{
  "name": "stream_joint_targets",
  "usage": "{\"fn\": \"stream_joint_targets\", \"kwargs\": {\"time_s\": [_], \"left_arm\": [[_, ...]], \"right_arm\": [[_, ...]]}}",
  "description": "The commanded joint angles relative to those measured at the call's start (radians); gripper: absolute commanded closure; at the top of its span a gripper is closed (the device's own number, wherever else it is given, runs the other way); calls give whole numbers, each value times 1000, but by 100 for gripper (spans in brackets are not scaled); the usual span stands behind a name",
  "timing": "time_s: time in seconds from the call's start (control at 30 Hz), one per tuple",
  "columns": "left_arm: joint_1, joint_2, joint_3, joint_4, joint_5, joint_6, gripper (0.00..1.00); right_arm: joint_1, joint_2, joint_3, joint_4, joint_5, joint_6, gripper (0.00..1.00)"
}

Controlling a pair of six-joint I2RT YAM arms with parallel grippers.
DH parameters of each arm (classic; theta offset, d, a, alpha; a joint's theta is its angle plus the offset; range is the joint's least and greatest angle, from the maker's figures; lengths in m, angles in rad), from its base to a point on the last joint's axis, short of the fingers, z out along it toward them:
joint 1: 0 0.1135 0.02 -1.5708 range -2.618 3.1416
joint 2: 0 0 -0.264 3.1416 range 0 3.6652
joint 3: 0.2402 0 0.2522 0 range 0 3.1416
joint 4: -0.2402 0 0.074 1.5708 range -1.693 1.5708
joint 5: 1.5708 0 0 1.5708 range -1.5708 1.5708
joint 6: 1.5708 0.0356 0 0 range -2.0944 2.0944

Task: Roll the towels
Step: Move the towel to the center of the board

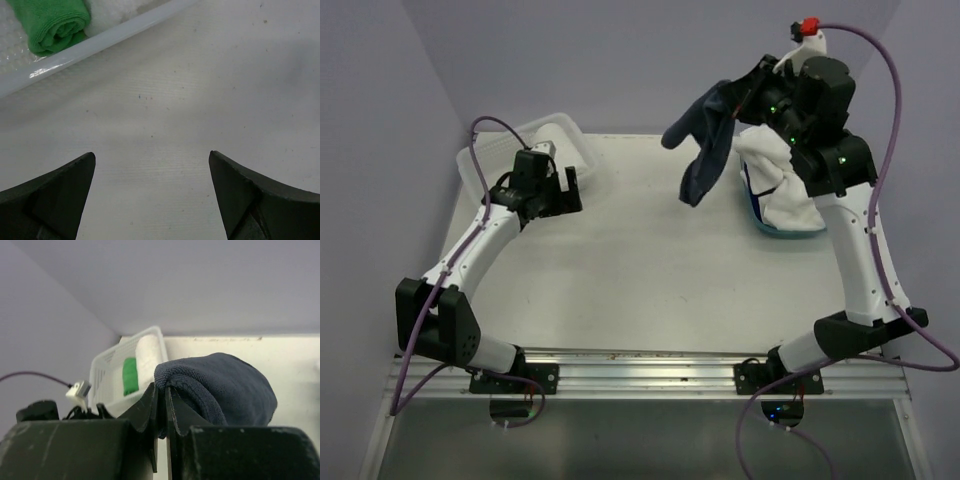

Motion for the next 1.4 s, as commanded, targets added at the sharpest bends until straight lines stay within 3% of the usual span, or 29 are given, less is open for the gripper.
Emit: {"fn": "stream_joint_targets", "kwargs": {"time_s": [0.0, 0.13, 0.27, 0.37, 0.4, 0.43, 0.57, 0.67, 0.9, 1.17, 1.37], "left_arm": [[17, -37, 34, -48, -51, -25, 0], [49, -41, 46, -86, -75, -40, 0], [56, -47, 89, -161, -211, -59, 0], [56, -64, 86, -166, -233, -37, 0], [55, -63, 87, -169, -210, -2, 0], [50, -51, 92, -187, -196, 12, 0], [-28, -38, 66, -209, -184, 20, 0], [-111, -61, -23, -126, -92, -13, 1], [-249, 34, -83, 52, 138, -83, 11], [-261, 170, -118, 202, 248, -120, 19], [-263, 247, -129, 211, 252, -126, 40]], "right_arm": [[105, 3, -79, 48, -18, -4, 100], [206, 27, -177, 57, -7, 10, 100], [272, 27, -338, 95, -27, 54, 98], [274, 30, -464, 93, -6, 22, 50], [266, 46, -470, 59, 23, -8, 22], [248, 70, -467, 28, 63, -36, 20], [67, 130, -537, -4, -30, 2, 25], [70, 95, -684, 55, -53, -9, 25], [131, 113, -792, 77, -61, -1, 24], [145, 231, -800, 138, -144, 27, 19], [144, 317, -772, 152, -177, 19, 20]]}}
